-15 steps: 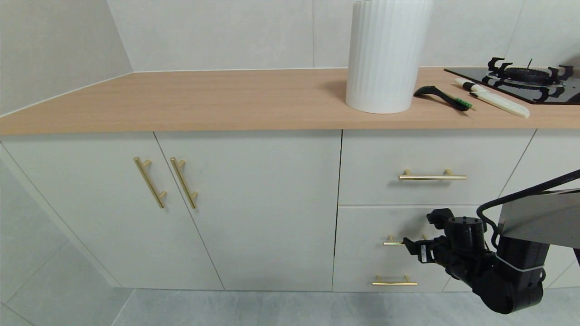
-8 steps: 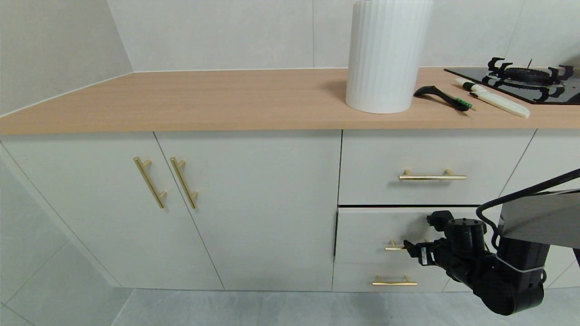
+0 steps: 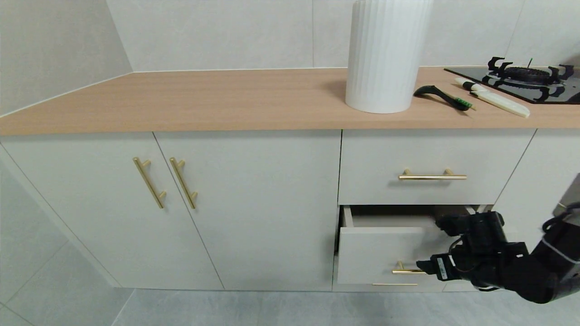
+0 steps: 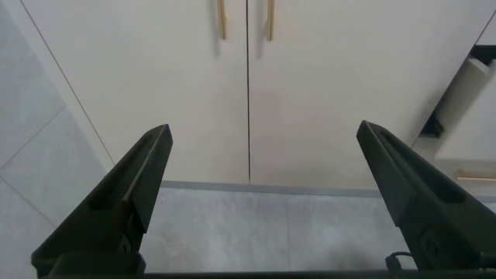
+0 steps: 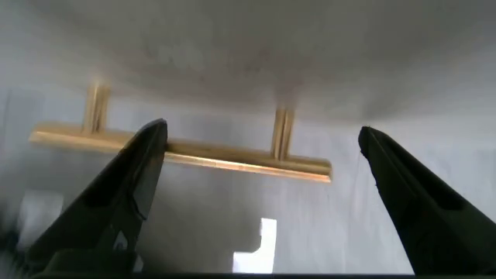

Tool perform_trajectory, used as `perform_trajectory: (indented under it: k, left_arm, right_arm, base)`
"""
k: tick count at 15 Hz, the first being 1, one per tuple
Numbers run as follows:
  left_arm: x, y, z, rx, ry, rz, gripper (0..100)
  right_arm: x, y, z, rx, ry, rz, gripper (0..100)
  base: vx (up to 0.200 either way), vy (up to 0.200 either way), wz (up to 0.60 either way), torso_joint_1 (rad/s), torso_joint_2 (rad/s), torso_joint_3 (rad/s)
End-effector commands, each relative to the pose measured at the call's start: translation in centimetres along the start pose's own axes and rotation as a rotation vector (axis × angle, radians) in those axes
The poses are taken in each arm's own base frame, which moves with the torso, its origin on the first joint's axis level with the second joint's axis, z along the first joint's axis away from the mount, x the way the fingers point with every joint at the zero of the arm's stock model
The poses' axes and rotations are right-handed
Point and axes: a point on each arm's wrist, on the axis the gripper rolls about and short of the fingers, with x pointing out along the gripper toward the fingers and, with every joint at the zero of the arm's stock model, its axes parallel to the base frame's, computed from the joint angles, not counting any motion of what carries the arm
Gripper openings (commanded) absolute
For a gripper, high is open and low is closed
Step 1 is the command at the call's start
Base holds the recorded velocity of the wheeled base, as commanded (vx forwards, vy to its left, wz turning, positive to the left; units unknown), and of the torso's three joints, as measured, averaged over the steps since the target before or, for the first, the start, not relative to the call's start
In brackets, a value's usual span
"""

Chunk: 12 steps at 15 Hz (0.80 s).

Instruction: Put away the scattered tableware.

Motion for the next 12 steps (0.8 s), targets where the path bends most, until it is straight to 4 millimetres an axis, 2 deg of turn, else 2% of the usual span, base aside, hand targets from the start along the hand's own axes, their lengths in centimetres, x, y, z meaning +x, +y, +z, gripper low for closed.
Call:
perform_trajectory:
  k: [1, 4, 6, 7, 9, 12]
  left_arm:
    - [0.0, 0.0, 0.0, -0.001, 0.0, 0.001, 100]
    - [0.0, 0.0, 0.0, -0.001, 0.0, 0.0, 100]
    - [0.0, 0.0, 0.0, -0.001, 0.0, 0.0, 100]
    - [0.0, 0.0, 0.0, -0.001, 0.0, 0.0, 100]
    - [0.0, 0.0, 0.0, -0.001, 0.0, -0.002, 100]
    - [0.0, 0.0, 0.0, -0.001, 0.0, 0.001, 100]
  right_arm:
    - [-8.1, 0.2, 4.0, -0.006, -0.201, 0.053, 100]
    - [-11.8, 0.9, 4.9, -0.023, -0.265, 0.084, 100]
    - [-12.4, 1.3, 5.0, -0.031, -0.281, 0.098, 100]
    - [-12.1, 1.5, 5.0, -0.033, -0.272, 0.104, 100]
    - [-9.8, 1.9, 4.9, -0.032, -0.253, 0.104, 100]
    - [-5.4, 2.6, 4.2, -0.009, -0.24, 0.059, 100]
  base:
    - [0.0, 0.0, 0.0, 0.0, 0.0, 0.0]
    - [0.0, 0.0, 0.0, 0.0, 0.0, 0.0]
    - [0.0, 0.0, 0.0, 0.0, 0.0, 0.0]
    - [0.0, 0.0, 0.0, 0.0, 0.0, 0.0]
    - [0.0, 0.0, 0.0, 0.0, 0.0, 0.0]
    - [0.0, 0.0, 0.0, 0.0, 0.0, 0.0]
